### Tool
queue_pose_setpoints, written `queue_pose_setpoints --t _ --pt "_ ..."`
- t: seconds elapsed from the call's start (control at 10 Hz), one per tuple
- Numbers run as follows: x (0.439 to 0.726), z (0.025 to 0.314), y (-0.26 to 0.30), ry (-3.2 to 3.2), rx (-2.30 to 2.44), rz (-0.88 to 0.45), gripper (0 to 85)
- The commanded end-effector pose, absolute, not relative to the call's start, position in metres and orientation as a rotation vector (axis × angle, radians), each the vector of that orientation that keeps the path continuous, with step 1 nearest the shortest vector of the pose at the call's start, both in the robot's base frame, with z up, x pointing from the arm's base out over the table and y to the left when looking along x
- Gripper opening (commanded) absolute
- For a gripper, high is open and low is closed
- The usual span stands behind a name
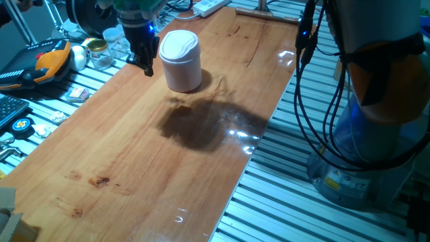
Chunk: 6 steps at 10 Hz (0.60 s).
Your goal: Put the garbage in the trash can
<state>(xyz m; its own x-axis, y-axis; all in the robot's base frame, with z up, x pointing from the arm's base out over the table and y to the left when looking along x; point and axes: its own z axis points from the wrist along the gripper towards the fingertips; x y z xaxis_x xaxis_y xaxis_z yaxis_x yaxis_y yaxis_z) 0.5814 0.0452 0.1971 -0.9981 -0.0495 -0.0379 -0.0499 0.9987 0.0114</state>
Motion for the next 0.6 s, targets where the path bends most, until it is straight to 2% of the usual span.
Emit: queue_pose_setpoints --t 0.0,0.5 --pt "0.5815 0.1970 0.0453 3.103 -0.077 0.020 0.0" --pt "0.5820 0.1970 0.0462 3.102 -0.072 0.015 0.0"
